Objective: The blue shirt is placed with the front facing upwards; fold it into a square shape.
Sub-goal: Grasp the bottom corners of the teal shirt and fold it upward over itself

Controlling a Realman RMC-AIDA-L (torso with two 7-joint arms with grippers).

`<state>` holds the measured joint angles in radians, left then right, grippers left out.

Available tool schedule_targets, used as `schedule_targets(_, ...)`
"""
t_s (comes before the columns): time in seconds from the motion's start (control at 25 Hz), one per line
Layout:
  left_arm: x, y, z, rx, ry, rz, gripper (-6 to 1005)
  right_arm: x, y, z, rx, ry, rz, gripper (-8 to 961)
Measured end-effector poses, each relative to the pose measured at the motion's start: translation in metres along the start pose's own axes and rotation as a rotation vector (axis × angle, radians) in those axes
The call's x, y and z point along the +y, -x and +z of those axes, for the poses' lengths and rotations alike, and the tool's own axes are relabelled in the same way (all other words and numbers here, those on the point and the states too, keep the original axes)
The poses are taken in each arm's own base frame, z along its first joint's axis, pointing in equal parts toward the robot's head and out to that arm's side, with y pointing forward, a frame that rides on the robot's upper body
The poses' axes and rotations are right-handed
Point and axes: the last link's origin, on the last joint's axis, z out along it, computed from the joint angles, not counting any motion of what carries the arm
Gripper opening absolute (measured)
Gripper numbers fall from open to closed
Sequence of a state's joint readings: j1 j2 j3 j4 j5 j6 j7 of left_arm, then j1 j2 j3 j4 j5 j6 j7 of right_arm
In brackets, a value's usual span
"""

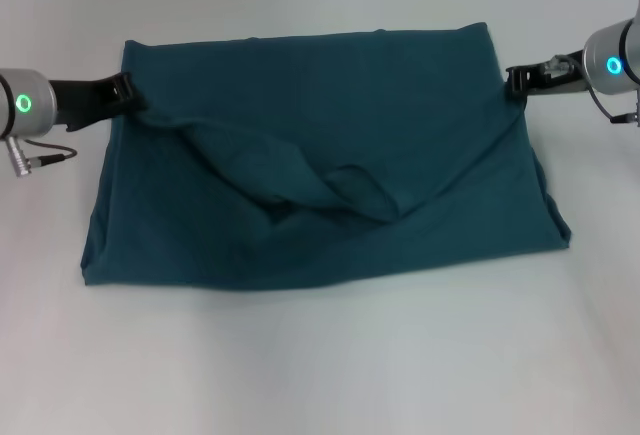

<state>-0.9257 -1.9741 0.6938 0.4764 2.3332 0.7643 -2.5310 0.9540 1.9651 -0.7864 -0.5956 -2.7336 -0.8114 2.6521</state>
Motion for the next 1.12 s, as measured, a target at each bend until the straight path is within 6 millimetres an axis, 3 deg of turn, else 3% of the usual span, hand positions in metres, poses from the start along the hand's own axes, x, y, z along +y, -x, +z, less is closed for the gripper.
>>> schedule_targets(0.56, 0.006, -0.003, 0.008, 0.05, -0.051, 0.062, -1, 0.005, 0.006, 0.007, -0.017, -0.069, -0.082, 23)
schedule_targets(1.12, 0.01, 0.013, 0.016, 0.036, -0.051, 0.126, 0, 0.025, -0.002, 0.017, 0.005, -0.085, -0.199, 52)
